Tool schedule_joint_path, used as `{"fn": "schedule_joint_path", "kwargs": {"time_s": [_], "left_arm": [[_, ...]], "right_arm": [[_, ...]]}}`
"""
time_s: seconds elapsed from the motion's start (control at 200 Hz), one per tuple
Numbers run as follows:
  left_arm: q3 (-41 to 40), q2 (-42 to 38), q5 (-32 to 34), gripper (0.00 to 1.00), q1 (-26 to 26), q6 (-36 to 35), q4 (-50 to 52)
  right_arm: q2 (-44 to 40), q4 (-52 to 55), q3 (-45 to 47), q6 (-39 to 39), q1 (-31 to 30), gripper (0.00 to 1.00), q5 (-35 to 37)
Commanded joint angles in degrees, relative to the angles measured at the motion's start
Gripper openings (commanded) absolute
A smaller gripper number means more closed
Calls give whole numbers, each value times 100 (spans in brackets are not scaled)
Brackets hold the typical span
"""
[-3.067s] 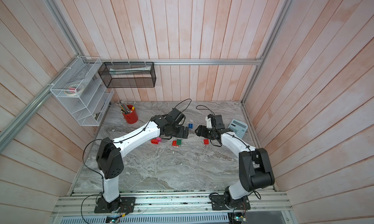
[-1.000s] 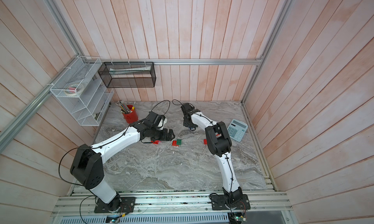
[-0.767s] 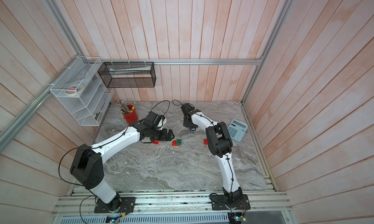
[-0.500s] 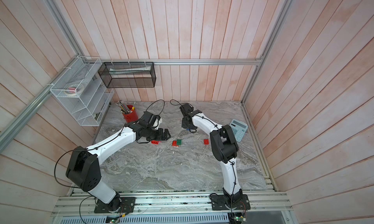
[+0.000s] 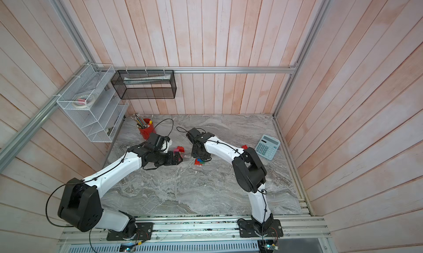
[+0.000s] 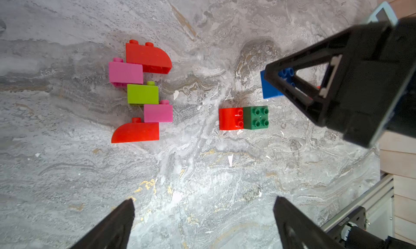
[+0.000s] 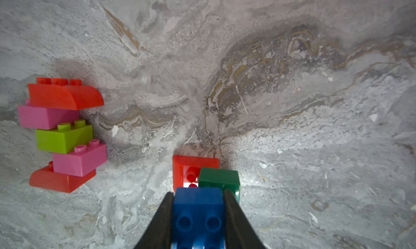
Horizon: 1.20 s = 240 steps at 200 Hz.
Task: Assemble the letter s with lego
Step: Assemble the lego brick with the lego brick.
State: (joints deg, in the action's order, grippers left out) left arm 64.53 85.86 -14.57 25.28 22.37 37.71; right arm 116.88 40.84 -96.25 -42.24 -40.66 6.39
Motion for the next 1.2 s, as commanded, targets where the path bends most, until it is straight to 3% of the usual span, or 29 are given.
{"fn": "schedule_joint_path", "kwargs": {"time_s": [0.0, 1.195], "left_arm": [[-156, -203, -72, 100, -81, -145, -17], [-638, -279, -185, 100, -194, -163, -334]], "right_arm": [[-175, 279, 97, -348, -102, 26, -21], [97, 363, 336, -658, -442, 26, 311]]}}
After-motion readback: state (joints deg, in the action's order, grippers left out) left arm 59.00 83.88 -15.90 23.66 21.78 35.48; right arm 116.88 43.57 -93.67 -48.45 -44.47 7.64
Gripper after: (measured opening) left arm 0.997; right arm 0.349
